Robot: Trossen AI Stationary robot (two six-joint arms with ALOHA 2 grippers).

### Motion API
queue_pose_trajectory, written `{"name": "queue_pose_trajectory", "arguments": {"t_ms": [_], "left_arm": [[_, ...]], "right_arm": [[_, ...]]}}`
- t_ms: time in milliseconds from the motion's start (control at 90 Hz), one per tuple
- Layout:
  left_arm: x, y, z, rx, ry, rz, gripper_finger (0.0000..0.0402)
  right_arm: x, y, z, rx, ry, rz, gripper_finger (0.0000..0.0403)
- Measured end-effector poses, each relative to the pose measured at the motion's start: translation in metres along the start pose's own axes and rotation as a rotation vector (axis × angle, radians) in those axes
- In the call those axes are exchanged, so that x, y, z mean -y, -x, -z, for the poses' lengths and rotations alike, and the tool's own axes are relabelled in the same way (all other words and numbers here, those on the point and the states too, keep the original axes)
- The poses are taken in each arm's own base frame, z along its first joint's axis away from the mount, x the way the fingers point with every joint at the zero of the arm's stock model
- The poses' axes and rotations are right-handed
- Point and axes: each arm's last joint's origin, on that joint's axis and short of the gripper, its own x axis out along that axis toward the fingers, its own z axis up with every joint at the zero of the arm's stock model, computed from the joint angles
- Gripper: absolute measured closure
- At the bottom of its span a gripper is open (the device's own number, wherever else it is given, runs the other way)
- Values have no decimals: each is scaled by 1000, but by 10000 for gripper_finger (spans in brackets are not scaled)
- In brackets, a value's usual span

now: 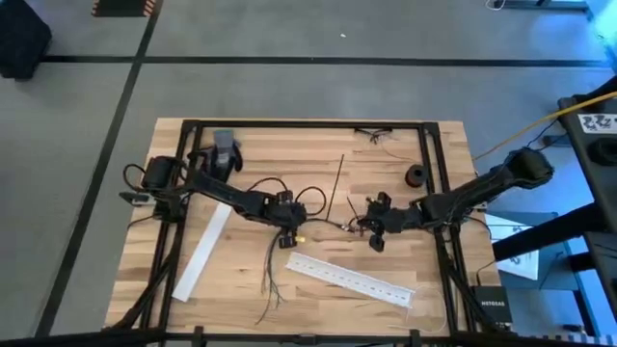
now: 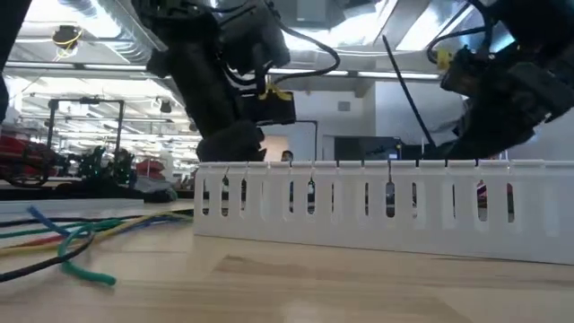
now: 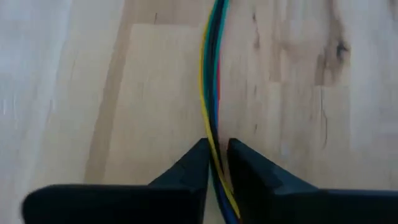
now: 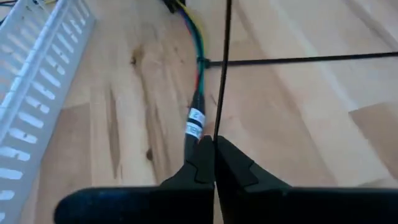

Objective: Ziptie cables
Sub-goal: Wrap the cables together using the top zip tie

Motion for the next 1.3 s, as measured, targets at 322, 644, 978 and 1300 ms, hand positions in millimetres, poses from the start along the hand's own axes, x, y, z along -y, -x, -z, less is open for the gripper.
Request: {"name": "queue_pose_trajectory", "arguments": {"t_ms": [322, 644, 978, 1300], "left_arm": [[-16, 3, -34, 324, -36, 115, 221], [-28, -38, -42, 482, -136, 168, 208], [-31, -91, -29, 364, -112, 201, 226], [-31, -83, -31, 343, -109, 199, 388]], "right_arm": [[-8, -12, 9, 31, 25, 73, 403], [-9, -13, 8, 41, 1, 72, 403], [-9, -12, 8, 45, -11, 67, 403], [-8, -10, 6, 67, 0, 104, 403]]}}
